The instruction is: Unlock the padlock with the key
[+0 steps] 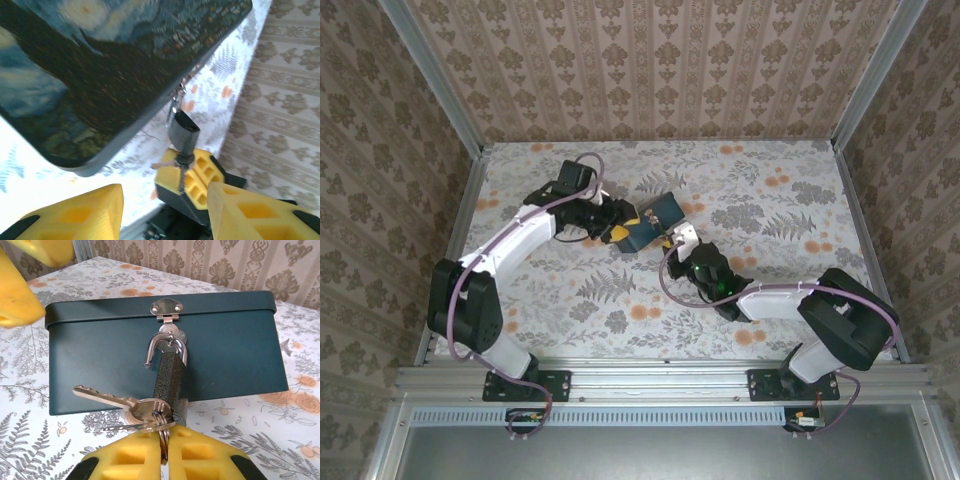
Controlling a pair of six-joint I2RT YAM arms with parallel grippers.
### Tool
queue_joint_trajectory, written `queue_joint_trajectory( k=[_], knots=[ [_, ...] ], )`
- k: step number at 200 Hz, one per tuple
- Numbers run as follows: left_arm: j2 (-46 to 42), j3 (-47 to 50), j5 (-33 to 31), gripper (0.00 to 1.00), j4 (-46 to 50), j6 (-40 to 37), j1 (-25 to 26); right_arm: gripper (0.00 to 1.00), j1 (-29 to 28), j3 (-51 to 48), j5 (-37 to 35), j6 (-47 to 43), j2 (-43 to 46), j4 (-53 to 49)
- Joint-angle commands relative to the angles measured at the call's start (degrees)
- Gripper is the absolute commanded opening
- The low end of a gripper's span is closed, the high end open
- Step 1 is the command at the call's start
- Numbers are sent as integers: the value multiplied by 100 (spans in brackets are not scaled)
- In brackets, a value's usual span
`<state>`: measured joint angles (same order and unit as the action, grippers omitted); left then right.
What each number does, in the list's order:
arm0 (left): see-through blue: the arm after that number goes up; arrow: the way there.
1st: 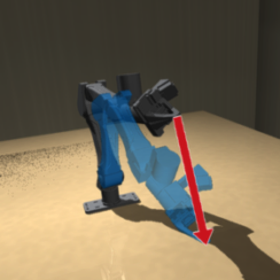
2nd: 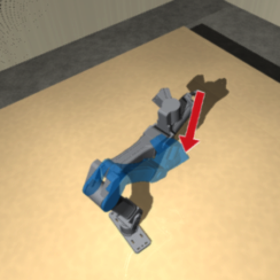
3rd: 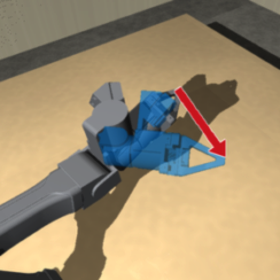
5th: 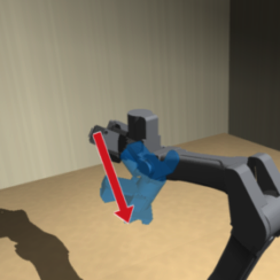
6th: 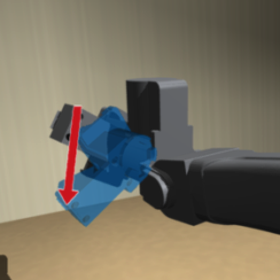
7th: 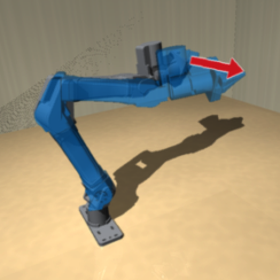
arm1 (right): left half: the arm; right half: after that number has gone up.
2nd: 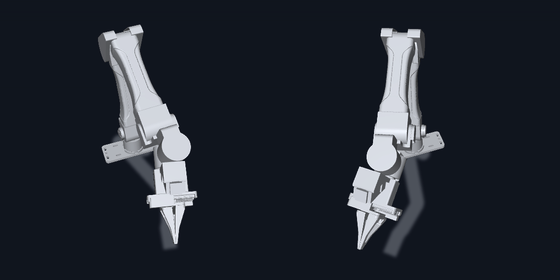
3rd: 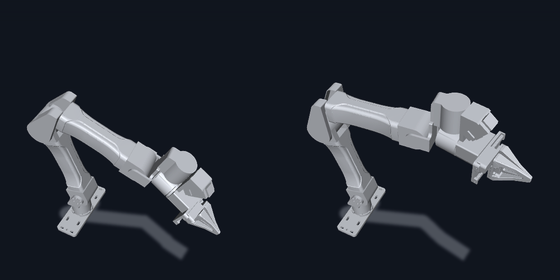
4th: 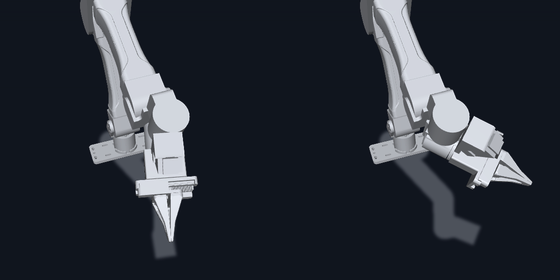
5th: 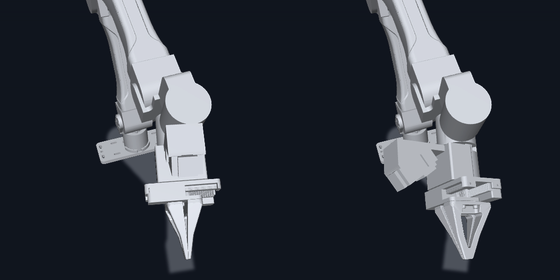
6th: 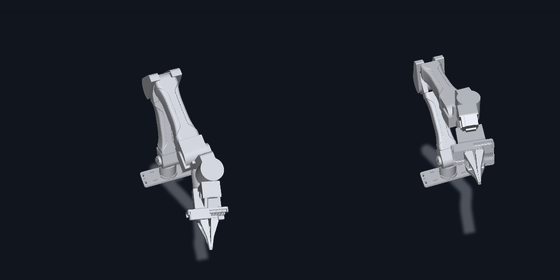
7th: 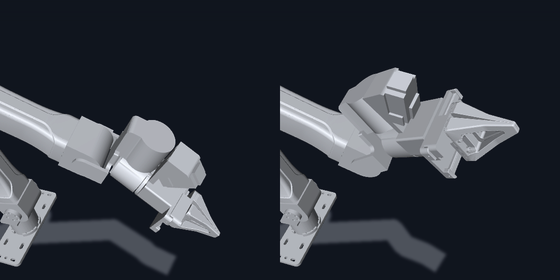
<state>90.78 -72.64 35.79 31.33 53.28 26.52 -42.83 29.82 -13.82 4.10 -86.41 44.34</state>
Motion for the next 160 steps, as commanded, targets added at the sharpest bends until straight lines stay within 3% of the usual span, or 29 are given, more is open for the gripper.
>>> queue_joint_trajectory(
  k=[1, 40, 112, 160],
  knots=[
    [109, -629, -1201, 49, 1094, -1422, -9, 9, 149, -59, 522, 644, 95, 13],
    [369, -783, -2401, 54, 908, -2577, -8, 9, 424, -179, 1142, 1944, -31, 427],
    [759, -776, -1997, 61, -363, -3787, -95, 11, 599, -185, 983, 3651, -739, 1370],
    [1218, -1173, -2519, 61, -148, -3817, -158, 15, 652, -256, 841, 4056, -1532, 1685]
  ],
)
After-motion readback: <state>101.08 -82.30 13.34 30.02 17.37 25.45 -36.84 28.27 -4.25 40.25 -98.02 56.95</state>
